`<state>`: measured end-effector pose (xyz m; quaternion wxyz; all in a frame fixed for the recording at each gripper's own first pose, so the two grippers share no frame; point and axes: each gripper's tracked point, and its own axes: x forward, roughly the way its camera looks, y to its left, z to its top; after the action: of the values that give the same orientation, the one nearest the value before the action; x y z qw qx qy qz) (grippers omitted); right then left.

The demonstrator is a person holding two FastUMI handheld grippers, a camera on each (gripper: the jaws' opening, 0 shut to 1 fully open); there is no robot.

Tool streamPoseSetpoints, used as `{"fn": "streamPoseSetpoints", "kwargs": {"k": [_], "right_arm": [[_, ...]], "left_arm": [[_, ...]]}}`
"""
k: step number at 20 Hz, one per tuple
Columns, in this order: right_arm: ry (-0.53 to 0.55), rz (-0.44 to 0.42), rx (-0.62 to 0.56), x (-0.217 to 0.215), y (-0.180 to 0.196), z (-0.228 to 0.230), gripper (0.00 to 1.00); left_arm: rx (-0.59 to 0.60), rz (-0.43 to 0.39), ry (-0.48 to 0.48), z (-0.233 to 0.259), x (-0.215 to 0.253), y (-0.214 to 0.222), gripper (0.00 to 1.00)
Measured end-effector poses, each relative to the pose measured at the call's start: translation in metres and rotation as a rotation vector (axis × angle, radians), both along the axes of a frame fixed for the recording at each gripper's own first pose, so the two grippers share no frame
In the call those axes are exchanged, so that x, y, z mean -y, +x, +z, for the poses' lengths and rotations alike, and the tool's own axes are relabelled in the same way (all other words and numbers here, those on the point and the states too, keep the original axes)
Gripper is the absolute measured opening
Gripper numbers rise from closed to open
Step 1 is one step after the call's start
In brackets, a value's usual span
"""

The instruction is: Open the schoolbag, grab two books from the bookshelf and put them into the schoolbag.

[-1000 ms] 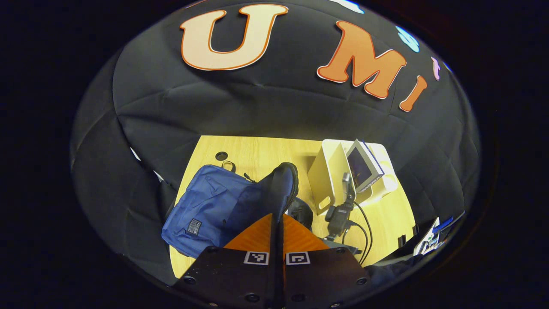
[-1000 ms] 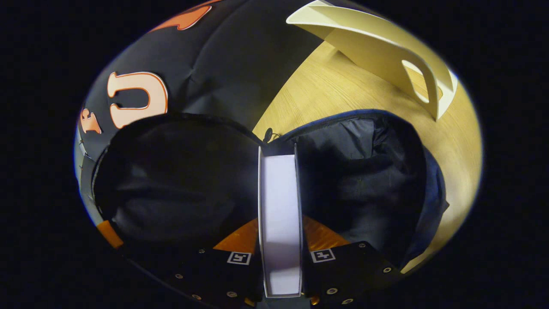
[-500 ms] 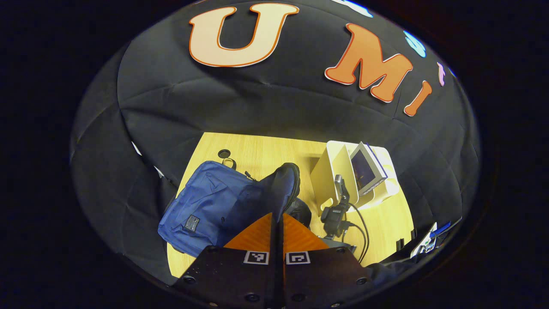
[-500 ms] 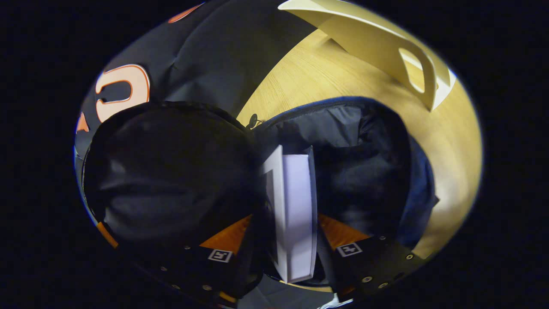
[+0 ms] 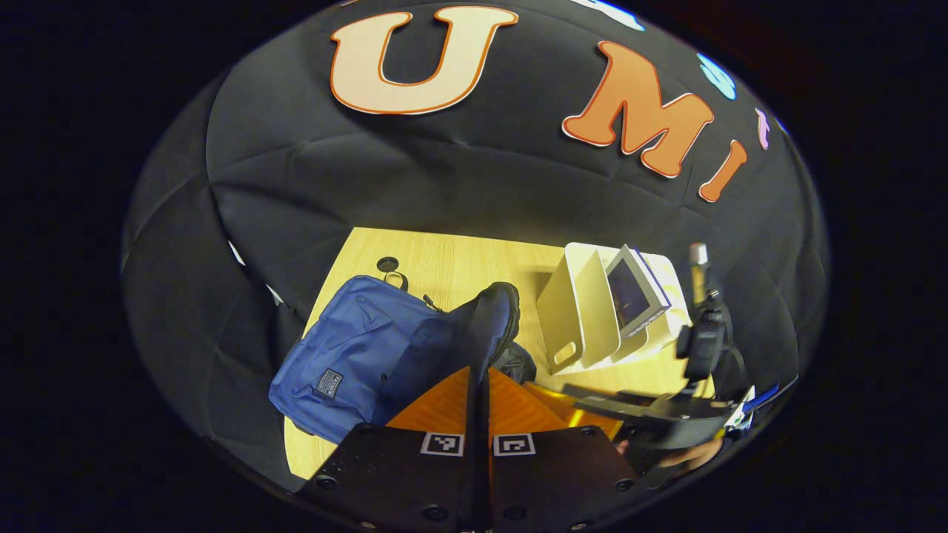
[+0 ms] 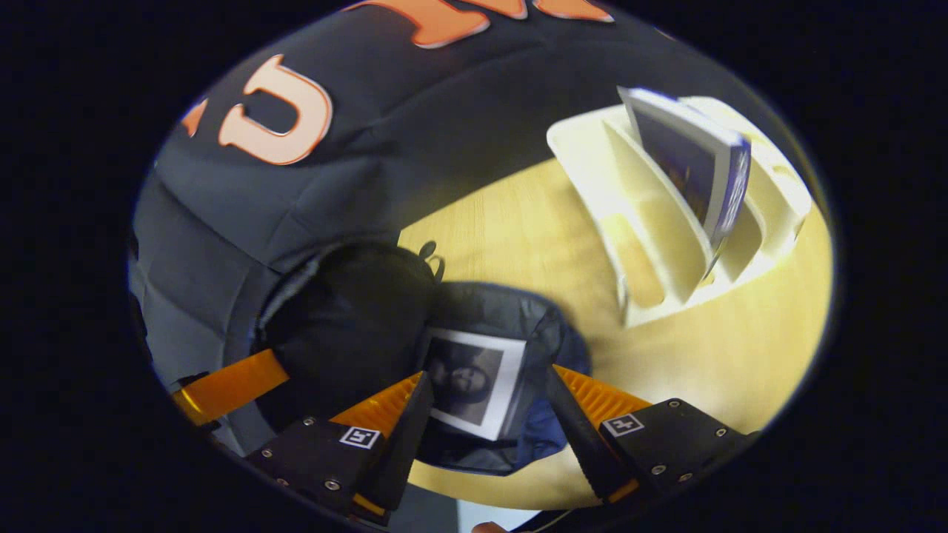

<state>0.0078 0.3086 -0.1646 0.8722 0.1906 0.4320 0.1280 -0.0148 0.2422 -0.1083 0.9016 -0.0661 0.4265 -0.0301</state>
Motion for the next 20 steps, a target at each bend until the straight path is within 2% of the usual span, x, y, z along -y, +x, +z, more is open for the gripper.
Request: {"fn": "streamPoseSetpoints", "kwargs": {"k": [4,8,10,13,15,17,20], "right_arm": [[-0.215,-0.010,0.142,0.072,0.020,0.052,0.95],[-0.410,-0.036,0.208,0.144,0.048,0.086,0.96],[-0.502,-0.042,0.202,0.180,0.065,0.092,0.97],[-0.576,-0.034,0.176,0.207,0.094,0.086,0.97],[-0.641,-0.010,0.145,0.220,0.115,0.064,0.97],[-0.625,0.028,0.054,0.219,0.118,0.041,0.97],[-0.622,0.067,0.003,0.213,0.133,0.026,0.97]], "left_arm": [[0.001,-0.008,0.015,-0.004,0.005,-0.002,0.00],[-0.003,-0.004,0.006,-0.008,0.010,-0.002,0.00],[-0.002,-0.001,0.001,-0.009,0.011,-0.003,0.00],[0.001,-0.003,0.003,-0.008,0.009,-0.005,0.00],[0.010,-0.002,0.013,-0.006,0.006,-0.005,0.00],[0.016,0.000,0.012,-0.005,0.005,-0.008,0.00],[0.004,0.013,-0.013,-0.010,0.005,-0.010,0.00]]}}
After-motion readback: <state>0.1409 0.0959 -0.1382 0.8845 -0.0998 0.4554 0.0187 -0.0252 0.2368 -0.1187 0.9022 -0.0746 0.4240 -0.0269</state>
